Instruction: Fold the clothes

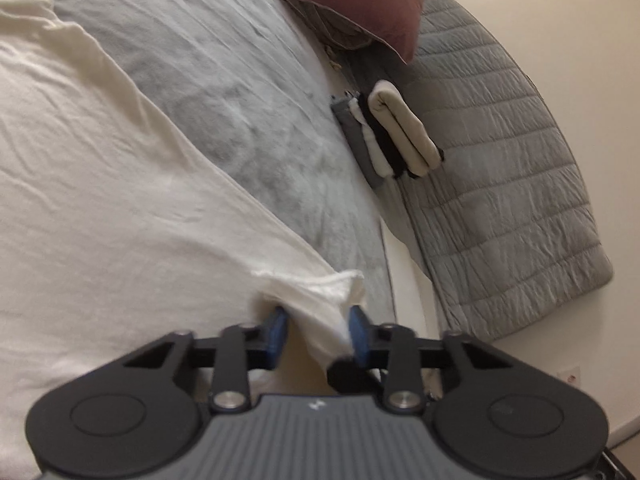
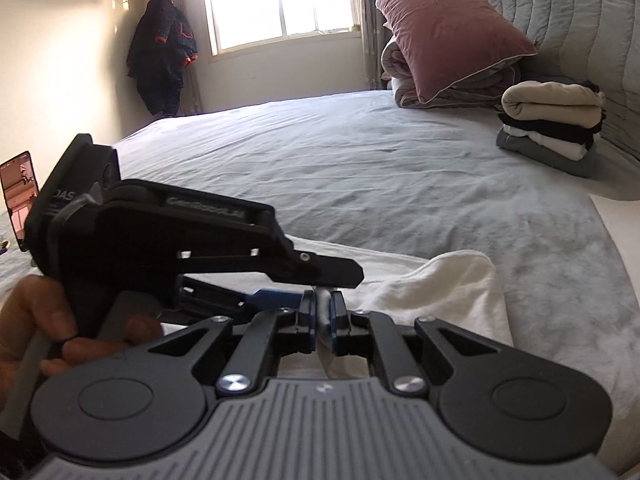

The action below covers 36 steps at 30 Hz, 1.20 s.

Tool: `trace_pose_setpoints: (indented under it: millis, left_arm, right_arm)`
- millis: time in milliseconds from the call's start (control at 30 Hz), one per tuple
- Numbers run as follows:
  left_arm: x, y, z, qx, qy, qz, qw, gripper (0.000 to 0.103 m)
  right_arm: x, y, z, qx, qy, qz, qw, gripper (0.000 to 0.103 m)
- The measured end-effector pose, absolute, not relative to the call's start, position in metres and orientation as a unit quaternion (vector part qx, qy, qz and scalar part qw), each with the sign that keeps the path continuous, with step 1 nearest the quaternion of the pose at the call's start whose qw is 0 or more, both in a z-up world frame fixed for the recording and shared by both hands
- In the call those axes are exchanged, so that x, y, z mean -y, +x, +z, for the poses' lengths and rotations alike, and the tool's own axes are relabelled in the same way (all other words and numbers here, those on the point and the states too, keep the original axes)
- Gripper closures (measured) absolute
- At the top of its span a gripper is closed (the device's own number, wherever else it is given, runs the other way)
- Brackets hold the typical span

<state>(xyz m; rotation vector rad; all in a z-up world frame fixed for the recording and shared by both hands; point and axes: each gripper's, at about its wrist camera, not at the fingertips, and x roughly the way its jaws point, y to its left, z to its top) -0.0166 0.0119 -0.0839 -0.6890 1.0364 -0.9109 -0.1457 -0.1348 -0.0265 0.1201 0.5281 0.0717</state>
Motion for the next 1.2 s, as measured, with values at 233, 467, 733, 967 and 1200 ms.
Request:
trace_pose_setpoints:
  millis: [233, 467, 733, 967, 1200]
  left_arm:
    - [-0.015, -0.024, -0.075, -0.443, -0.269, -0.390, 0.761, 0.098]
    - [-0.019, -0.035, -0.051, -0.390, -0.193, -0.377, 0.818, 0.099]
    - [-0.038, -0.032, -0.039, -0.366, -0.153, -0.350, 0.848, 0.099]
    - [-0.058, -0.024, -0.037, -0.363, -0.147, -0.326, 0.861, 0.099]
    - [-0.073, -0.021, -0.038, -0.361, -0.144, -0.308, 0.868, 0.099]
  right_arm:
    - [0.128, -0.145, -0.030, -0.265, 0.062, 0.042, 0.961, 0.095]
    - [0.122, -0.138, -0.031, -0.269, 0.077, 0.063, 0.958, 0.095]
    - [0.115, -0.121, -0.030, -0.281, 0.137, 0.109, 0.944, 0.095]
    - [0.097, -0.106, -0.027, -0.287, 0.148, 0.139, 0.936, 0.095]
    - [0.085, -0.098, -0.033, -0.293, 0.153, 0.154, 0.931, 0.095]
